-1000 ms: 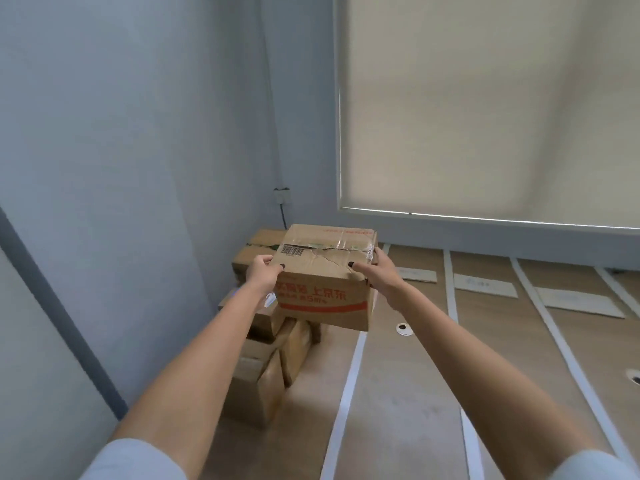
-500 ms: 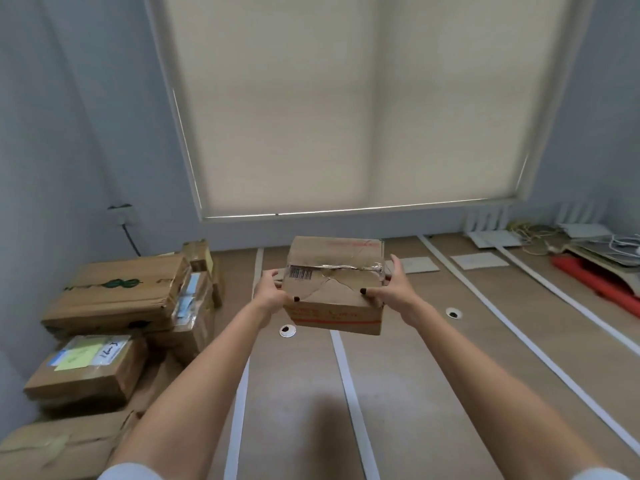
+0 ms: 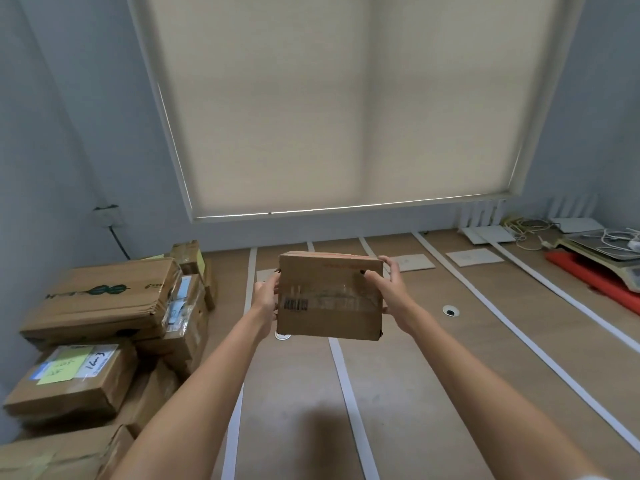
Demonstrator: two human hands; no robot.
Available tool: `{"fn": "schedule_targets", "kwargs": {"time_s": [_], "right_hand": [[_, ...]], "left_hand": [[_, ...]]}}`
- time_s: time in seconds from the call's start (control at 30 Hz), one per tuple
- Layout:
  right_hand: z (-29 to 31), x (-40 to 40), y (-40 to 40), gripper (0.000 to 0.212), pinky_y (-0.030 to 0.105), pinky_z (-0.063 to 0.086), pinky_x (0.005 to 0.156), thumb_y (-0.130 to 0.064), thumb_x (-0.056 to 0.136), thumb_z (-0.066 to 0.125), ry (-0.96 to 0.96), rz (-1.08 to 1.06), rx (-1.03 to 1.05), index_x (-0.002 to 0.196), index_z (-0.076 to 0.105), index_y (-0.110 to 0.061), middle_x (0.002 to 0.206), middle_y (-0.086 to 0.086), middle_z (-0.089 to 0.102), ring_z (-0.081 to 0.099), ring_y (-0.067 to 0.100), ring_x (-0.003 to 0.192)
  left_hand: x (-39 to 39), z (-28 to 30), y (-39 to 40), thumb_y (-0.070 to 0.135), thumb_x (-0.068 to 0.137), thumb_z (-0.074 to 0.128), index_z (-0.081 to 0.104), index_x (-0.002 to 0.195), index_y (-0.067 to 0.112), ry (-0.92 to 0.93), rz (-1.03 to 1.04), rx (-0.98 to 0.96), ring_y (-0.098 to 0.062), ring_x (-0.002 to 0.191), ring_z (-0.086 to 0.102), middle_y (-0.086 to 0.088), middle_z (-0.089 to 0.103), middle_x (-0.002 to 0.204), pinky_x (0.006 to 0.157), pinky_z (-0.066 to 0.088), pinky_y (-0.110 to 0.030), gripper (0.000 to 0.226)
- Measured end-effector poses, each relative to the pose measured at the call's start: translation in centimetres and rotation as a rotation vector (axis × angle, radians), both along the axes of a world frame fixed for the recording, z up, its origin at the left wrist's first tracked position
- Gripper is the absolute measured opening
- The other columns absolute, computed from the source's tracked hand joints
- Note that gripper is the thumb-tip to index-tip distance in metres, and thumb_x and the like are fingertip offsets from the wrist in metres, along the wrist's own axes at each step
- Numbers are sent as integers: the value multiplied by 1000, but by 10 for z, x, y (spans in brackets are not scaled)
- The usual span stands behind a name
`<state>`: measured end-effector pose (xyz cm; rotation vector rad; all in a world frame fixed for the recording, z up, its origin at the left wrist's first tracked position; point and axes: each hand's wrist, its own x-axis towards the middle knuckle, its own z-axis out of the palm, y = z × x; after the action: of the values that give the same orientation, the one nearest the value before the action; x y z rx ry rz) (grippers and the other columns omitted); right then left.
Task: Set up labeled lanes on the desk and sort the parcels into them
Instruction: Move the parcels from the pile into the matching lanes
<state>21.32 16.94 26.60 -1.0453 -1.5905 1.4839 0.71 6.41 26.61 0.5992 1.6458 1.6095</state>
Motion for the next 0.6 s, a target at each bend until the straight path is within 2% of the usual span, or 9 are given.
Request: {"fn": "schedule_targets", "kwargs": {"time_s": [0.07, 0.13, 0.2, 0.27, 0.33, 0.43, 0.47, 0.53, 0.6], "right_hand": [[-2, -7, -2, 44, 30, 45, 64, -52, 84, 54, 16, -43, 5, 120, 36, -35, 118, 5, 53, 54, 17, 99], [-3, -15, -4, 34, 29, 43, 63, -50, 87, 51, 39, -78, -4, 110, 40, -28, 113, 7, 56, 53, 17, 93], [-5, -22, -5, 28, 30, 43, 64, -47, 92, 46, 31, -100, -7, 105, 41, -23, 108, 8, 57, 54, 19, 91], [-7, -28, -7, 32, 33, 42, 71, -47, 93, 45, -3, -116, 11, 104, 44, -17, 108, 10, 57, 55, 22, 98], [-9, -35, -10, 30, 31, 41, 72, -44, 94, 46, -24, -126, 24, 95, 47, -14, 104, 11, 58, 56, 23, 98], [-11, -40, -11, 26, 26, 40, 64, -35, 92, 55, -25, -120, 26, 78, 44, -15, 89, 8, 58, 56, 20, 87], [-12, -40, -10, 25, 27, 42, 64, -30, 90, 59, -23, -118, 25, 78, 44, -14, 89, 8, 57, 57, 20, 87], [-14, -39, -8, 23, 31, 50, 72, -21, 86, 66, -23, -116, 5, 94, 47, -11, 98, 7, 56, 57, 21, 95], [-16, -36, -6, 42, 31, 53, 76, -9, 83, 68, 9, -89, -40, 117, 45, -11, 111, 6, 52, 55, 19, 102]], "left_hand": [[-4, -3, -1, 45, 96, 38, 46, 105, 14, -3, 2, -23, -27, 93, 56, -4, 55, 96, 87, 48, -48, 33], [-7, -7, -2, 53, 95, 33, 40, 113, 18, 1, 9, -41, -26, 100, 55, -3, 54, 102, 91, 48, -50, 39], [-11, -9, -3, 57, 94, 28, 44, 110, 21, 10, 7, -43, -24, 100, 56, -3, 56, 104, 88, 47, -47, 43], [-14, -10, -4, 61, 93, 27, 46, 122, 20, 36, -4, -79, -24, 107, 55, -6, 57, 116, 85, 48, -43, 53], [-19, -10, -6, 59, 93, 31, 44, 129, 18, 31, 9, -120, -25, 107, 56, -8, 55, 122, 76, 50, -36, 56], [-26, -13, -13, 44, 98, 36, 48, 126, 15, -16, -29, -110, -16, 85, 62, -1, 65, 100, 63, 46, -28, 42], [-29, -15, -16, 39, 98, 37, 50, 125, 14, -14, -46, -105, -15, 82, 61, 0, 66, 95, 64, 46, -29, 39], [-36, -19, -20, 29, 99, 40, 50, 127, 12, -8, -75, -84, -16, 86, 60, 0, 66, 96, 68, 46, -31, 34], [-41, -21, -23, 16, 98, 43, 46, 131, 11, -10, -94, -49, -19, 92, 60, -2, 65, 104, 69, 47, -30, 33]]}}
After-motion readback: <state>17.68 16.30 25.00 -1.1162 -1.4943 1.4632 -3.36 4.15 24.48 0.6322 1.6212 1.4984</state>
